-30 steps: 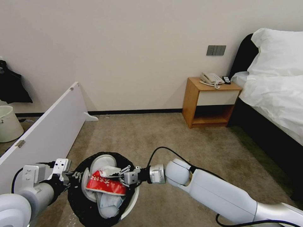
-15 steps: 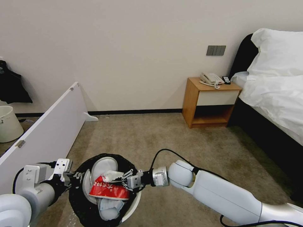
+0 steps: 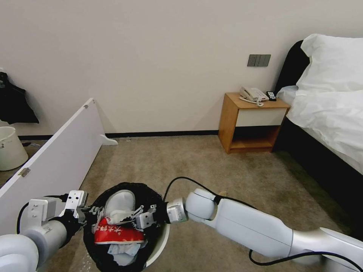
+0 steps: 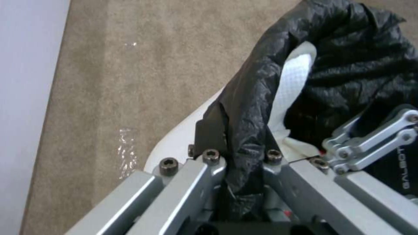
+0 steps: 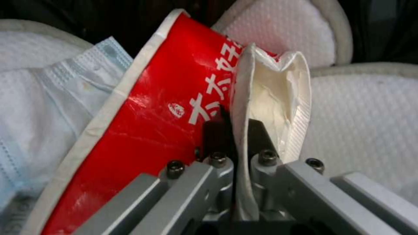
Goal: Pick up the trash bin, then pick up the garbage from the floor and place it into the trash bin.
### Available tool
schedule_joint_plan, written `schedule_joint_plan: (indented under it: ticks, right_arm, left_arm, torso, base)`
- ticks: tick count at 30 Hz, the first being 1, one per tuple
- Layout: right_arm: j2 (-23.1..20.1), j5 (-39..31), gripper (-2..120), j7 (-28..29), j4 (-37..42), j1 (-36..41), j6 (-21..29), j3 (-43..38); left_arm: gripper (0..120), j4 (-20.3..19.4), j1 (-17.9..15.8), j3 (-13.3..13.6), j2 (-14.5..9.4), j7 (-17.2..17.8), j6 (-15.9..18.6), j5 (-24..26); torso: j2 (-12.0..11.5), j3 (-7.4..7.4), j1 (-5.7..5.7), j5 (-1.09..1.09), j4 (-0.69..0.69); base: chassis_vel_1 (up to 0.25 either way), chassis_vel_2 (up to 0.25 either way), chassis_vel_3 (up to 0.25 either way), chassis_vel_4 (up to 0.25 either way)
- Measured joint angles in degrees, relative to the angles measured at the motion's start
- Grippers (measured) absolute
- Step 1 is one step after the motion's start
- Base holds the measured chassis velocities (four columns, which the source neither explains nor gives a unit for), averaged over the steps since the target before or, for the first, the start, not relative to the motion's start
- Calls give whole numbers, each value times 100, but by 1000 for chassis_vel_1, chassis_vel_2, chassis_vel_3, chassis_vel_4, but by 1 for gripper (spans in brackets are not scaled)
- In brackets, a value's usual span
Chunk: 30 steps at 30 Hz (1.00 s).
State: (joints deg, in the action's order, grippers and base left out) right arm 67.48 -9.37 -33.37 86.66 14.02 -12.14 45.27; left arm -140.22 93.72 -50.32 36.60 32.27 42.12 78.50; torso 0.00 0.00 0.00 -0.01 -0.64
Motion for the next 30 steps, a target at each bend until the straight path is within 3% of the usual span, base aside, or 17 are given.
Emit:
schedule_joint_plan:
  ticks: [22, 30]
  right_arm:
    - [67, -555, 0, -255, 181, -677, 276, 500]
    - [-140, -694, 29, -228, 296, -615, 262, 413]
  left_arm:
    - [1, 29, 4, -4, 5, -136, 0, 1]
    - [1, 32, 31, -16, 2, -151, -3, 45]
  torso:
    - [0, 0, 0, 1, 0]
    - [0, 0, 0, 2, 0]
  base:
    - [0, 0, 0, 0]
    - [0, 0, 0, 0]
